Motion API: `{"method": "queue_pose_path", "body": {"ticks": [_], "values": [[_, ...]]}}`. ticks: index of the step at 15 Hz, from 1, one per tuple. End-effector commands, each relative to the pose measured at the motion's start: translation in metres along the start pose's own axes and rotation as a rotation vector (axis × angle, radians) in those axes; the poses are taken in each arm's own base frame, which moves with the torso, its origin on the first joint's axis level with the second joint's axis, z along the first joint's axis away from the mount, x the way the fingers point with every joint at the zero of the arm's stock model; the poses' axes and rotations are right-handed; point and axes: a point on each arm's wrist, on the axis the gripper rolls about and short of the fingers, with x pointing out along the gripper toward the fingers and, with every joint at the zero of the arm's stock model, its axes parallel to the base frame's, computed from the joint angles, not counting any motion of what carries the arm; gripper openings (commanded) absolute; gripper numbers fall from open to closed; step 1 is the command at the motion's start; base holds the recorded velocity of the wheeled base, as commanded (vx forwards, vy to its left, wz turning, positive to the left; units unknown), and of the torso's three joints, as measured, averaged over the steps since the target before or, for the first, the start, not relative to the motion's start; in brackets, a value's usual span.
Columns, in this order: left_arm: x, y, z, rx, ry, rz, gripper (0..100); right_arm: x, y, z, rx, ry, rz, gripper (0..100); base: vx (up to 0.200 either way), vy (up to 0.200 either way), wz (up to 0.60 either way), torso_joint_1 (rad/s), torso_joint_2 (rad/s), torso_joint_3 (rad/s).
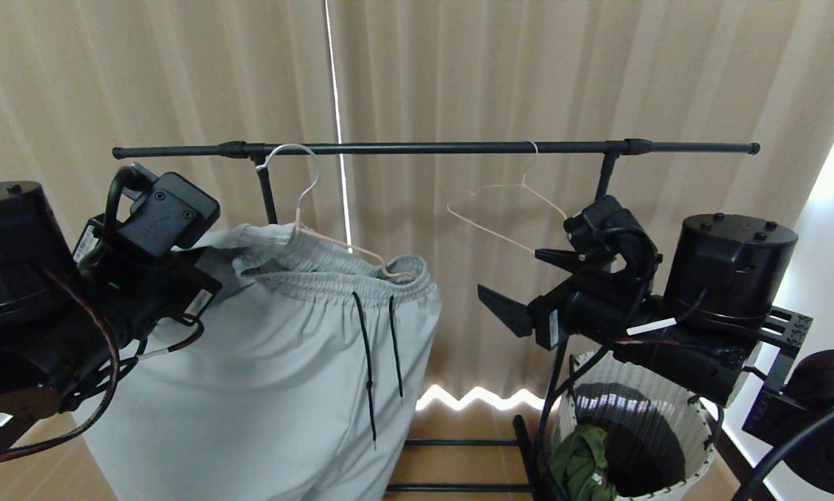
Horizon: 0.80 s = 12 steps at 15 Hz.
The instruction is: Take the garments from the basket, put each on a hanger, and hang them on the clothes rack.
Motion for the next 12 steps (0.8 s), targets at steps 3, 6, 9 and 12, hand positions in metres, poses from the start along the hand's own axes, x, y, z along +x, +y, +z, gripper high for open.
{"method": "queue_pose_path", "body": {"ticks": [3,6,9,12], "values": [[0.003,-0.013,0.010,-0.086,-0.028,-0.047,0,0.002,0.008,0.003,-0.014,-0.041,0.033,100,0.000,0.000,0.00,0.000,0.00,0.000],[0.001,-0.023,0.019,-0.140,-0.063,-0.093,0,0.015,0.021,0.010,-0.037,-0.164,0.087,100,0.000,0.000,0.00,0.000,0.00,0.000],[-0.002,-0.028,0.028,-0.141,-0.097,-0.119,0,0.022,0.021,0.013,-0.103,-0.182,0.079,100,0.000,0.000,0.00,0.000,0.00,0.000],[-0.002,-0.033,0.034,-0.140,-0.115,-0.140,0,0.028,0.022,0.016,-0.115,-0.189,0.077,100,0.000,0.000,0.00,0.000,0.00,0.000]]}}
